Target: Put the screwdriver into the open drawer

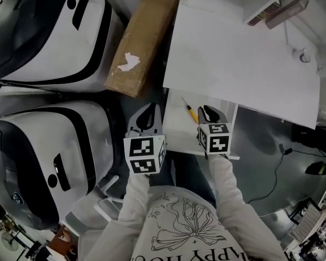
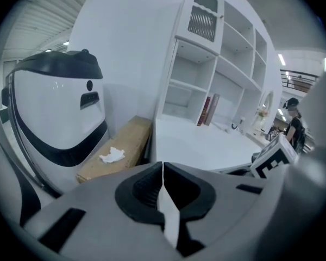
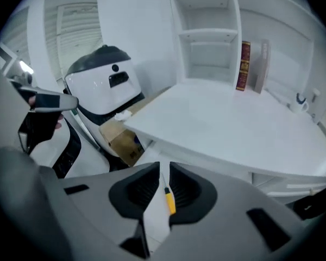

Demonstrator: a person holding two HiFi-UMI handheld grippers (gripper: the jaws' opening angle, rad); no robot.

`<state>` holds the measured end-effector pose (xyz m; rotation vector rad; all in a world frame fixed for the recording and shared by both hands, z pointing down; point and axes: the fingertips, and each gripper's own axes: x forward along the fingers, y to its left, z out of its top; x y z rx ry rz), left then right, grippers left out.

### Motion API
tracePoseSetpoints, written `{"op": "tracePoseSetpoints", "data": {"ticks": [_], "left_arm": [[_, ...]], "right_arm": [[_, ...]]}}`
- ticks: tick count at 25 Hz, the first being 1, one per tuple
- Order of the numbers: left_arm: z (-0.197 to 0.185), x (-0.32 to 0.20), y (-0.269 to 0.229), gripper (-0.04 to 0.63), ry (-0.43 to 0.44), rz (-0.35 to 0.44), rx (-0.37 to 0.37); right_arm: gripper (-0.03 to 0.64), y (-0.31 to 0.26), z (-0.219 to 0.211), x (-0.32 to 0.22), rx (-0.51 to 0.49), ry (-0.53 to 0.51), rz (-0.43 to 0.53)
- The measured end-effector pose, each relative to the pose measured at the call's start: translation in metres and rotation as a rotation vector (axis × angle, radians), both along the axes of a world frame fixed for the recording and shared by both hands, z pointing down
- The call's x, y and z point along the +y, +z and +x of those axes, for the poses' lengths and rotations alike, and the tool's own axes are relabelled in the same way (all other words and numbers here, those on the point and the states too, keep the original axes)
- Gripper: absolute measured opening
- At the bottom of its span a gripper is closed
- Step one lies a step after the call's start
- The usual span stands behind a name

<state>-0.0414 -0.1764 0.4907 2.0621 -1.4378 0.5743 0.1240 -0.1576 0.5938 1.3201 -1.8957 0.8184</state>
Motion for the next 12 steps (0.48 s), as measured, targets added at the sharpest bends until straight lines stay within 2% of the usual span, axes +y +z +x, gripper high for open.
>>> {"op": "tracePoseSetpoints", "data": {"ticks": [12], "left_arm": [[0.014,-0.019,-0.108,0.009,-0.005,0.203,0.031]], "right_arm": [[0.038,-0.149,0.009,-0.025,-0.038,0.094,0.281]]}}
